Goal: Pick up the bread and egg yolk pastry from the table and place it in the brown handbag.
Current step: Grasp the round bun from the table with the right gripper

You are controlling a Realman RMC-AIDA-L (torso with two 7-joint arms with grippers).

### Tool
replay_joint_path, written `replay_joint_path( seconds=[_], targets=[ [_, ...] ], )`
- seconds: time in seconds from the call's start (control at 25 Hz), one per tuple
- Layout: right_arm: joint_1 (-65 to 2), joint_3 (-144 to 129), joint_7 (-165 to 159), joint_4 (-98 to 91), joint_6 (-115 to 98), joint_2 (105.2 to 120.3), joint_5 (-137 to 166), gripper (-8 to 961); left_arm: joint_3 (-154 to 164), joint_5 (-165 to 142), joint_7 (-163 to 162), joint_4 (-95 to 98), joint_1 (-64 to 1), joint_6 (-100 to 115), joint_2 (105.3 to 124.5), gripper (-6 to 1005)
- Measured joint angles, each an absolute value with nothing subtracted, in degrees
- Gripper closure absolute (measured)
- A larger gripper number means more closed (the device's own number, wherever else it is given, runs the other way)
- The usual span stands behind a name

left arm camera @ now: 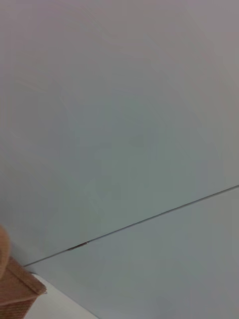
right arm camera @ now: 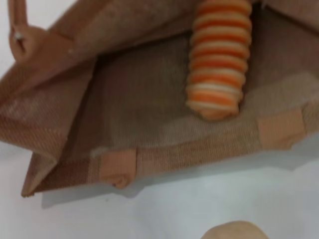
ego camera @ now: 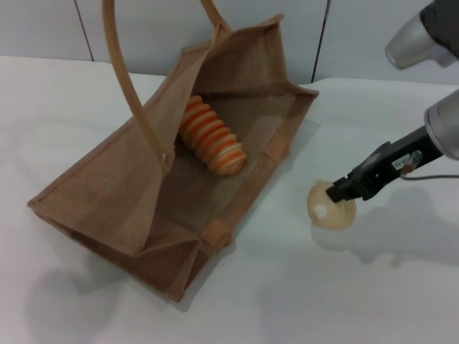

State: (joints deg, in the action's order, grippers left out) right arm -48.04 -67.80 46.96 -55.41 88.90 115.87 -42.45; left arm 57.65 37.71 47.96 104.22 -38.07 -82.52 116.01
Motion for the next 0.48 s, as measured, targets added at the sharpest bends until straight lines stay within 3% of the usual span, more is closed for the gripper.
replay_joint_path(
  seconds=[0.48],
  targets=[
    [-49.14,-69.13,48.57,-45.34,81.32,115.92,-40.37,887,57.66,37.71,47.90,104.23,-38.05,-82.53,116.08,887]
  ],
)
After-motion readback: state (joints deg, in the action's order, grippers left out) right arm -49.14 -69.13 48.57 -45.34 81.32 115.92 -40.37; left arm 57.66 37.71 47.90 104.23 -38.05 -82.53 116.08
